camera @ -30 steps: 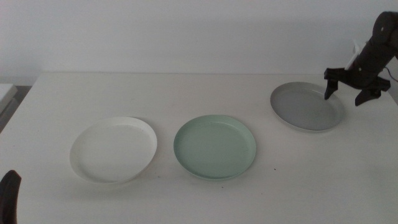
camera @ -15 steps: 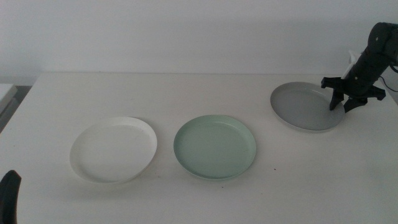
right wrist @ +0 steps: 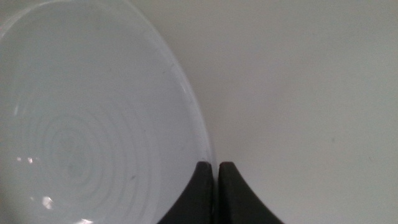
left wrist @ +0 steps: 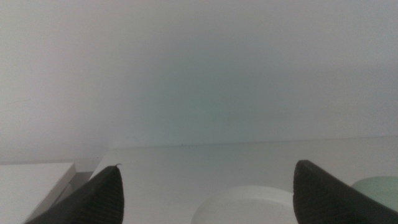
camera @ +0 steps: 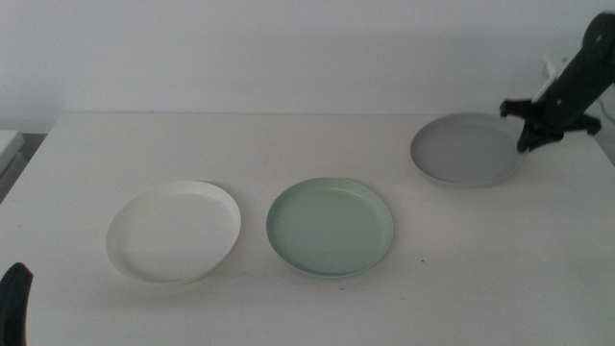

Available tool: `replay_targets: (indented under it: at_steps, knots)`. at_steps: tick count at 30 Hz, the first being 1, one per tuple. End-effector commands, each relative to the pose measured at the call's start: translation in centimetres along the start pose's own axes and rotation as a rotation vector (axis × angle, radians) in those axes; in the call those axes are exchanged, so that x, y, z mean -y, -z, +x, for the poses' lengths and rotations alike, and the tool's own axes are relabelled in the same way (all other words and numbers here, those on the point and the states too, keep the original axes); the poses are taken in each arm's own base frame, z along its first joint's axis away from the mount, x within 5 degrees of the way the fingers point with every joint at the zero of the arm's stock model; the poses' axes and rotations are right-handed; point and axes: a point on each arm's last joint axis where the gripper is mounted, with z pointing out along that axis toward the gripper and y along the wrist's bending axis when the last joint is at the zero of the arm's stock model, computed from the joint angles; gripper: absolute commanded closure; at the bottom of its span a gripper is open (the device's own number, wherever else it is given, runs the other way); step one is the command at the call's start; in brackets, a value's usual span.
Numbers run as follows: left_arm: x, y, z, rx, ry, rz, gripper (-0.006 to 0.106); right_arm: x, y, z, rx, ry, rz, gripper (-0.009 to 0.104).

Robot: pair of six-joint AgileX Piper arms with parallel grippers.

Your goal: Stack the three bowls on top of each other.

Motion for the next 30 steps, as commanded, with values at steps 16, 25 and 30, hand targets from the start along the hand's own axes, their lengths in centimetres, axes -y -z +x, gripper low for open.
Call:
replay_targets:
  at_steps: [16, 25, 30]
  knots:
    - [0.0, 0.0, -0.1, 0.015, 0.004, -0.001, 0.007, -16.2, 7.9, 12.5, 0.066, 0.268, -0.187, 0.097]
    - [0.0, 0.0, -0.1, 0.015, 0.001, -0.001, 0.007, -19.1, 4.8, 14.8, 0.058, 0.291, -0.212, 0.097]
    - [0.0, 0.0, -0.1, 0.015, 0.003, -0.001, 0.007, -19.1, 3.0, 14.8, 0.04, 0.27, -0.196, 0.097]
